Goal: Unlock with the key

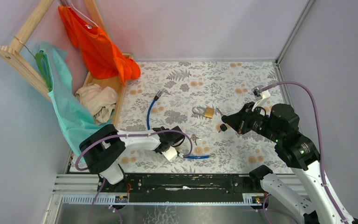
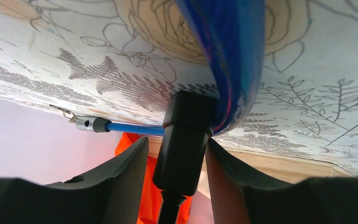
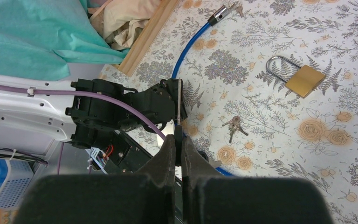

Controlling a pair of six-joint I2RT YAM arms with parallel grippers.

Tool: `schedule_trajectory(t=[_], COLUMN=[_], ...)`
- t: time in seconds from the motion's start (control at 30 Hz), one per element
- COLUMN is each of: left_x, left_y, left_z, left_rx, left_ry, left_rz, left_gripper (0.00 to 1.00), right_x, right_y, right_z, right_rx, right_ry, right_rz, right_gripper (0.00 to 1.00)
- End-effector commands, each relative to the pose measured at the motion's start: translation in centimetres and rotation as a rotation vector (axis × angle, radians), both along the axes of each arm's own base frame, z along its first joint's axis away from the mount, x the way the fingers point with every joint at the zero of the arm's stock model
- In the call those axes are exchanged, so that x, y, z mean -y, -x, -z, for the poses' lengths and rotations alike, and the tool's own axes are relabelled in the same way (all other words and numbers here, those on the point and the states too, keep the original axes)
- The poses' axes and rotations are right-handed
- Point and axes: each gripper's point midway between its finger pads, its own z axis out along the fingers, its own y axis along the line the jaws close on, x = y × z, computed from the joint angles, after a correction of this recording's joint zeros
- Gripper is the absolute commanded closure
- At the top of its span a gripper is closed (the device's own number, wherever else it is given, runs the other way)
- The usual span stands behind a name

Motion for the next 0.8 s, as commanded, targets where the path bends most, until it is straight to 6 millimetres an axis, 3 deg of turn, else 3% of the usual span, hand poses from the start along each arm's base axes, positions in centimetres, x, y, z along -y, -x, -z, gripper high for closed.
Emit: schedule_trajectory(t=[0.0,0.57,0.77], left_x=[1.1,1.8,1.8], left_y=[-1.1,-0.8,-0.6], left_z=[-1.0,-1.9,-1.5], left_rx=[0.082,0.046,0.020], left_ry=[0.053,0.074,0.058], left_rz=[-0.059,-0.142,-0.188], left_gripper=[0.43,0.35,0.23], right_x=[-0.4,-0.4,-0.4], right_y=[0.1,0.4,0.5], right_z=[-2.3,-2.3,-2.3], right_rx=[0.064,0.063,0.064], right_ry=[-0.053,-0.065,-0.065], right_rz=[-0.020,-0.026,-0.029], right_gripper=[1.00,1.00,1.00])
